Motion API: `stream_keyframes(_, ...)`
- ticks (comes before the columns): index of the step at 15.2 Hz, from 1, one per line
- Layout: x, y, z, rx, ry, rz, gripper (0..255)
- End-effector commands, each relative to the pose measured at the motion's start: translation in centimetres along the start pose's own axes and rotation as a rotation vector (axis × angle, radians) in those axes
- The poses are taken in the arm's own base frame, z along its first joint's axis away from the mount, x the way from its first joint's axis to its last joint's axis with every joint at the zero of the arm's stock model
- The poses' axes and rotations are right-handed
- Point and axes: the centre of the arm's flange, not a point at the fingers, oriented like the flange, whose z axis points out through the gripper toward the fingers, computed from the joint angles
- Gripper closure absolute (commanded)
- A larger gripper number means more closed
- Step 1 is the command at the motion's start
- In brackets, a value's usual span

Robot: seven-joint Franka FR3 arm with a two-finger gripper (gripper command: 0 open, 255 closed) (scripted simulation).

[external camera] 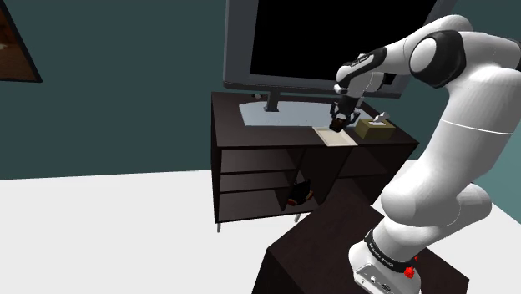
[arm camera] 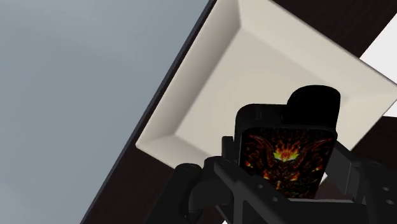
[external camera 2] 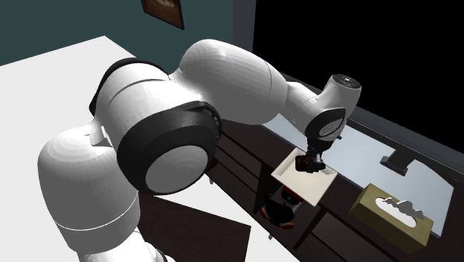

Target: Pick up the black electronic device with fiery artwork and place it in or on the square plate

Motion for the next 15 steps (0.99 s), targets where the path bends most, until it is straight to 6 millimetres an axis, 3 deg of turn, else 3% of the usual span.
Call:
stream_keyframes(1, 0.1, -0.1, 1.0, 0.0, 0.0, 0.0, 255)
stream_keyframes(8, 0.1, -0.1, 4.6, 0.0, 0.0, 0.0, 255)
stream_keyframes(15, 0.1, -0.1, 4.6, 0.0, 0.0, 0.0, 255)
